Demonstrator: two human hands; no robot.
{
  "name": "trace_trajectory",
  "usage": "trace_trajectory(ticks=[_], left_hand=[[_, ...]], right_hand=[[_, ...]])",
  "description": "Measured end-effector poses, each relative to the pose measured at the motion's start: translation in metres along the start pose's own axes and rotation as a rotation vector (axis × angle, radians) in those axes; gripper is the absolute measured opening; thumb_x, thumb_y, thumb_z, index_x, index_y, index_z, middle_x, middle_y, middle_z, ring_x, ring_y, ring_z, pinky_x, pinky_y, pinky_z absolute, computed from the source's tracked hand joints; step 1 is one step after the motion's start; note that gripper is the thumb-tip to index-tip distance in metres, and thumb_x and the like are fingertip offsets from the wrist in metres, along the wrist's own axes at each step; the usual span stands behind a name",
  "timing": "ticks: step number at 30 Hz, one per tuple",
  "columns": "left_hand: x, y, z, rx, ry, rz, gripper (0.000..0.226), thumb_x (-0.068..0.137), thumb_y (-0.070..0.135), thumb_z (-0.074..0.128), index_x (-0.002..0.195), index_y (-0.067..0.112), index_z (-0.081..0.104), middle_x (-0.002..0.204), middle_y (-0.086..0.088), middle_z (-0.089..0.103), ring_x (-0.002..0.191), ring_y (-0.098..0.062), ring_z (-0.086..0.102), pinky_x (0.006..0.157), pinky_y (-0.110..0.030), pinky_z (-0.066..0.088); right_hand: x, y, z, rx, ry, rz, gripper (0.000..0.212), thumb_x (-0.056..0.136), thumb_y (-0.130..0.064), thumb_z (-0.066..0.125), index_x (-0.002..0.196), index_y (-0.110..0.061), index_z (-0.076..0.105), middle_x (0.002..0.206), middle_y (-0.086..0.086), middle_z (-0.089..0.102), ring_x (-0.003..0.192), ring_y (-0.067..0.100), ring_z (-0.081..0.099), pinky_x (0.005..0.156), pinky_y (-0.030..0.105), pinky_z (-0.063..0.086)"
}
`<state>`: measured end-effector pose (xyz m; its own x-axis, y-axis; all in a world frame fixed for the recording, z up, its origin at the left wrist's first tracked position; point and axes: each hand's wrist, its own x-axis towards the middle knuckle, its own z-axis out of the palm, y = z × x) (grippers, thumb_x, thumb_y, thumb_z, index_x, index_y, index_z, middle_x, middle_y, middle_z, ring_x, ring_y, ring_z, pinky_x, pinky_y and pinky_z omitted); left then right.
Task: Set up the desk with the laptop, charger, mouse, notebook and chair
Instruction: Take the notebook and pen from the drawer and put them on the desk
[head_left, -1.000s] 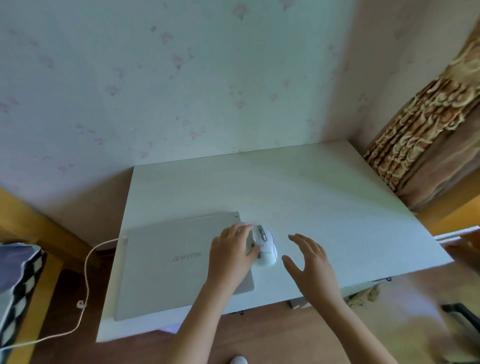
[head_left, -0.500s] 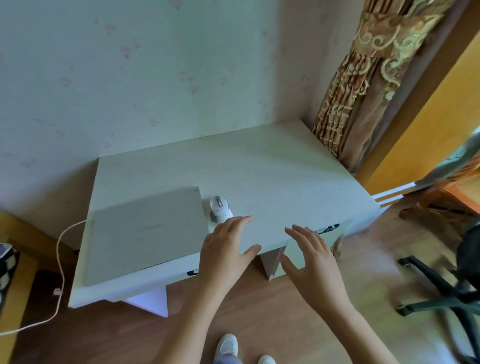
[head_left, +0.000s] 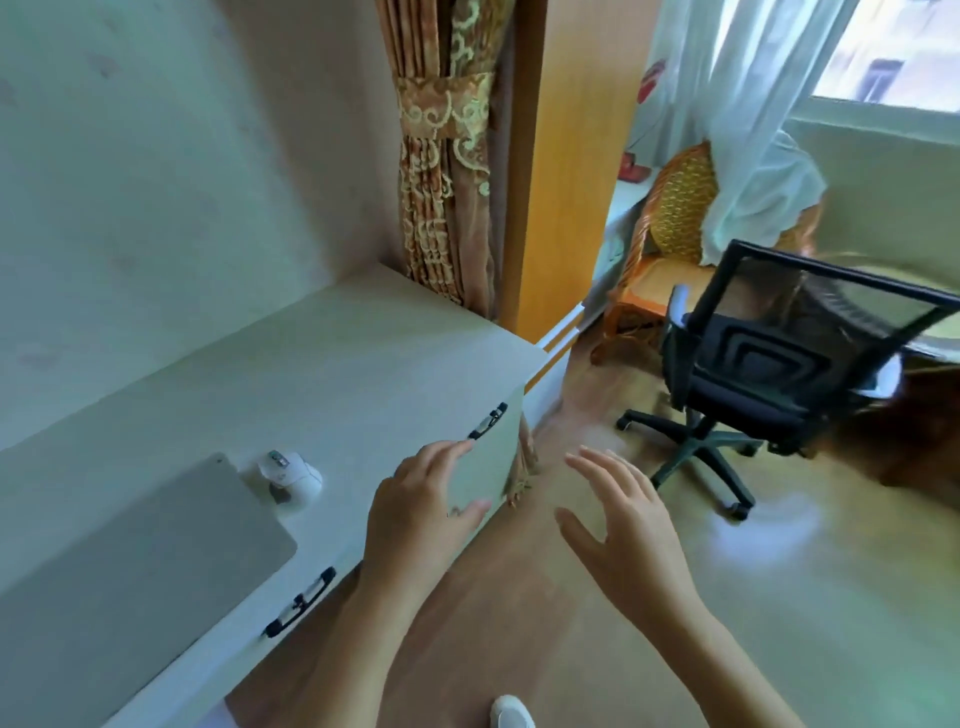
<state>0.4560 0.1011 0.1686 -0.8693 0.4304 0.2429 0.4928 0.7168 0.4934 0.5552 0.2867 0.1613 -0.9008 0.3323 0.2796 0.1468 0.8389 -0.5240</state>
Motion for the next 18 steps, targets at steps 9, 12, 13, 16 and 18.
trace_trajectory(ticks=[9, 12, 13, 16, 18], left_hand=[[-0.041, 0.052, 0.019, -0.071, -0.110, 0.211, 0.054, 0.078, 0.041, 0.072, 0.128, 0.030, 0.055, 0.129, 0.014, 0.056, 0.114, -0.010, 0.054, 0.087, -0.025, 0.039], [-0.045, 0.088, 0.036, -0.081, -0.165, 0.320, 0.056, 0.078, 0.042, 0.072, 0.129, 0.030, 0.053, 0.128, 0.013, 0.056, 0.114, -0.010, 0.055, 0.084, -0.023, 0.038], [-0.045, 0.101, 0.043, -0.085, -0.180, 0.357, 0.056, 0.078, 0.043, 0.072, 0.129, 0.030, 0.053, 0.129, 0.014, 0.056, 0.114, -0.010, 0.055, 0.084, -0.023, 0.038], [-0.050, 0.145, 0.063, -0.112, -0.204, 0.445, 0.055, 0.079, 0.044, 0.070, 0.130, 0.031, 0.051, 0.129, 0.015, 0.055, 0.112, -0.010, 0.054, 0.085, -0.028, 0.044], [-0.055, 0.178, 0.079, -0.138, -0.220, 0.487, 0.055, 0.080, 0.044, 0.069, 0.130, 0.033, 0.050, 0.129, 0.016, 0.054, 0.113, -0.009, 0.053, 0.086, -0.033, 0.049]], right_hand=[[-0.098, 0.006, -0.028, -0.050, 0.135, 0.207, 0.053, 0.079, -0.041, 0.059, 0.129, -0.026, 0.052, 0.135, -0.006, 0.052, 0.131, 0.018, 0.040, 0.105, 0.039, 0.037], [-0.122, 0.025, -0.055, -0.064, 0.218, 0.295, 0.053, 0.078, -0.043, 0.056, 0.129, -0.026, 0.052, 0.135, -0.006, 0.052, 0.131, 0.018, 0.041, 0.105, 0.038, 0.037], [-0.130, 0.032, -0.064, -0.067, 0.243, 0.320, 0.054, 0.078, -0.045, 0.053, 0.129, -0.025, 0.052, 0.134, -0.005, 0.052, 0.130, 0.018, 0.042, 0.105, 0.040, 0.038], [-0.155, 0.056, -0.094, -0.084, 0.309, 0.388, 0.056, 0.078, -0.048, 0.047, 0.129, -0.024, 0.053, 0.135, -0.005, 0.052, 0.130, 0.017, 0.042, 0.105, 0.041, 0.038], [-0.174, 0.077, -0.116, -0.099, 0.341, 0.434, 0.056, 0.079, -0.049, 0.047, 0.128, -0.024, 0.053, 0.135, -0.005, 0.051, 0.131, 0.016, 0.040, 0.106, 0.037, 0.035]])
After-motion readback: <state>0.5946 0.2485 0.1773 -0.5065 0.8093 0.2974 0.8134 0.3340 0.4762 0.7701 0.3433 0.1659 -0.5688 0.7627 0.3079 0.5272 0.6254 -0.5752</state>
